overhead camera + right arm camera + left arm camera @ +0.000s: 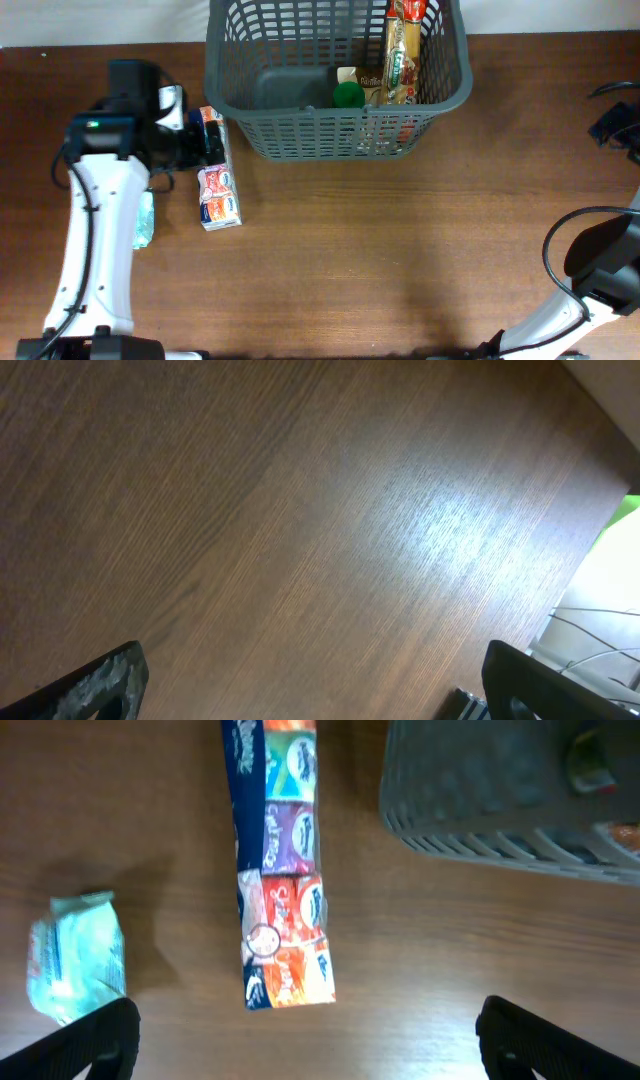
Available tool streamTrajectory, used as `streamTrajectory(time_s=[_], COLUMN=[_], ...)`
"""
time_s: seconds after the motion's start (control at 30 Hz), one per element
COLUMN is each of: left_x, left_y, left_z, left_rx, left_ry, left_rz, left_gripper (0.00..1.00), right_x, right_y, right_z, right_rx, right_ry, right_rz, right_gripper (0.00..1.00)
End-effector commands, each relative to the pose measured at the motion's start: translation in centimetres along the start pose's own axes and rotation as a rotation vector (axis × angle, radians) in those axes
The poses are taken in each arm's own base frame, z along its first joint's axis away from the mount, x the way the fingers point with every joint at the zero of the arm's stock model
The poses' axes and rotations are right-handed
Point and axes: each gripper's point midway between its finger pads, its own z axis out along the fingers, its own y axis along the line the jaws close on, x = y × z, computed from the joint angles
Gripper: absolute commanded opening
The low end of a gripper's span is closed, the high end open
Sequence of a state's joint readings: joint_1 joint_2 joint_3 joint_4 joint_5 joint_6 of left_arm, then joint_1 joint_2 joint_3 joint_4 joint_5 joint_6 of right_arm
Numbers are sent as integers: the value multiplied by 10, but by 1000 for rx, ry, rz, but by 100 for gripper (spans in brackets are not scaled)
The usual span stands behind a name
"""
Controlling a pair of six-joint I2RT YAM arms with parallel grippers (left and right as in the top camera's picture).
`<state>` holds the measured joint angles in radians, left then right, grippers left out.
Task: Pack container
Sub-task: 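Move the left gripper over the Kleenex tissue pack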
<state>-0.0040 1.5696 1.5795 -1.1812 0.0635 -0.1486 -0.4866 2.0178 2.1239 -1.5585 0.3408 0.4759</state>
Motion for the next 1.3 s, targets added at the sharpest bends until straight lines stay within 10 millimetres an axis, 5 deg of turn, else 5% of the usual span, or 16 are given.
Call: streamTrajectory(time_s=[0.0, 0.33, 0.53, 1.27], left_x=[-9, 6, 14, 5], left_y=[14, 23, 13, 27], left_z=[6, 90, 120, 122], left_rx=[-149, -172, -105, -38], left_ry=[-22, 192, 262, 240], left_rz=[41, 31, 20, -133], left_gripper=[100, 99, 99, 99], right_x=[0, 0, 0, 0], right_y=[-1, -1, -1, -1], right_z=[3, 3, 3, 3], right_rx=[3, 3, 3, 3], right_ry=[6, 7, 6, 6], right_rz=[18, 18, 18, 18], right_gripper=[99, 99, 99, 99])
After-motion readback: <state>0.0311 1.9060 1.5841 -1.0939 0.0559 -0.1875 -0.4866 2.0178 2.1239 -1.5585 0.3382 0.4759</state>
